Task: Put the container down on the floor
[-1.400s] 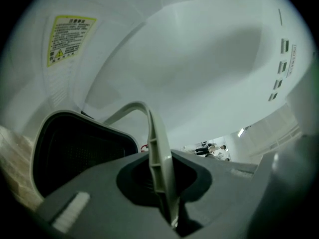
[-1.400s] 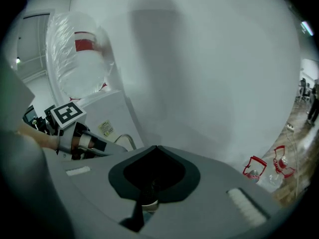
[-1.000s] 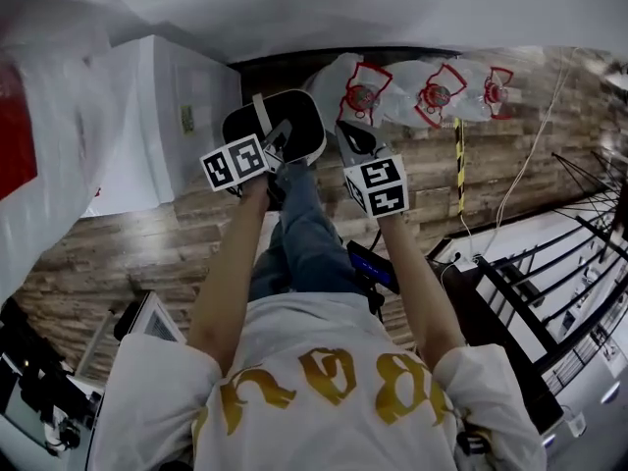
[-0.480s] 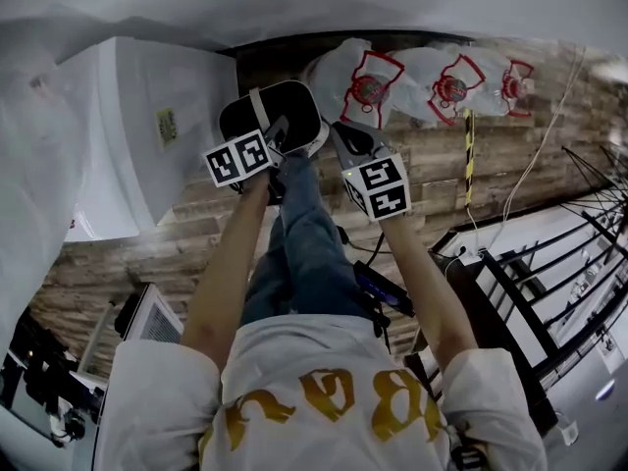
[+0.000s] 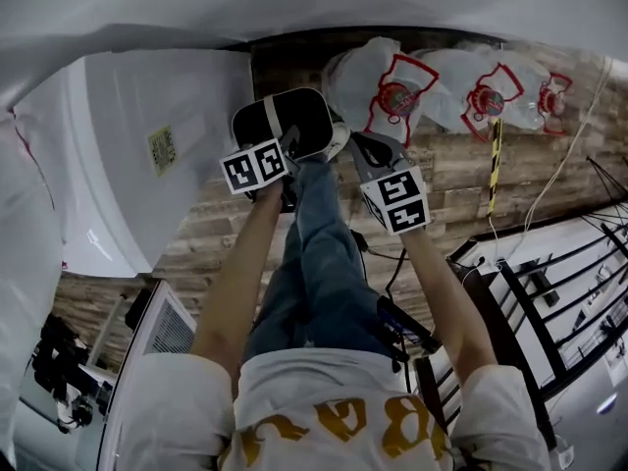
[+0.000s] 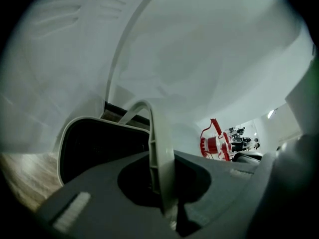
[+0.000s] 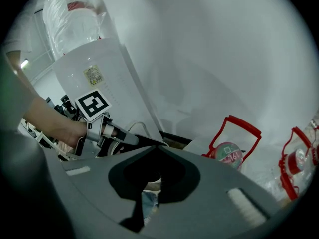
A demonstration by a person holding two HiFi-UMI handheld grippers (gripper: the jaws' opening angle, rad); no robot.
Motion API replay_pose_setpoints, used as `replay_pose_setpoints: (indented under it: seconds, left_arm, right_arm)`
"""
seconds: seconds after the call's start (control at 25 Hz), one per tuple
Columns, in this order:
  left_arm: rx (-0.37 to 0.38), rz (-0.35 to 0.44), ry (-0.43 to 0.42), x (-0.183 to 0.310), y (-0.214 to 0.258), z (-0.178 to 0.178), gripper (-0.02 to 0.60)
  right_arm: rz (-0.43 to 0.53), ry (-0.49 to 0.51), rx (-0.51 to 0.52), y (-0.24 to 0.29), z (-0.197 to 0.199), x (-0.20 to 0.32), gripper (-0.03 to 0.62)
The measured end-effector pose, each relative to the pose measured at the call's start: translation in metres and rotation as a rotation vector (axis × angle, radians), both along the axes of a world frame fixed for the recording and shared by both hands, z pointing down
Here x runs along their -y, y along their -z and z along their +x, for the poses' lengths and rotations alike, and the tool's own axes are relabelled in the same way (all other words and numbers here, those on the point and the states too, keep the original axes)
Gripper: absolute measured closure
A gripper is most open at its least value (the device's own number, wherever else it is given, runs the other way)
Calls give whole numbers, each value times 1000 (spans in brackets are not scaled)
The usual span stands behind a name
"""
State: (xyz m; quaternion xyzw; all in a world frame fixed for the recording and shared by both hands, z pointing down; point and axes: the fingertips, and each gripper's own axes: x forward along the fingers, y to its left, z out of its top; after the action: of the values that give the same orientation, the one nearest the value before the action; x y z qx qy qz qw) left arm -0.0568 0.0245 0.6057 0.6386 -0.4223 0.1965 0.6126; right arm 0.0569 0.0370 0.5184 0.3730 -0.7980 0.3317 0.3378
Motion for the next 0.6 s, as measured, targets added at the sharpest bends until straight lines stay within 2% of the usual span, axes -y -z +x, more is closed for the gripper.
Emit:
replay_pose_setpoints:
  seconds: [0.2, 0.32, 0.6]
  left_arm:
    - [25, -13, -9, -4, -32, -2, 569]
    - [51, -13, 22, 1, -46, -6, 569]
    - [99, -58, 48, -3, -84, -12, 572]
  right_arm:
    - [-47, -14, 76, -25, -15, -4, 568]
    - [-71, 5, 101, -35, -27, -1, 568]
    - [-125, 56, 78, -69, -46, -11, 568]
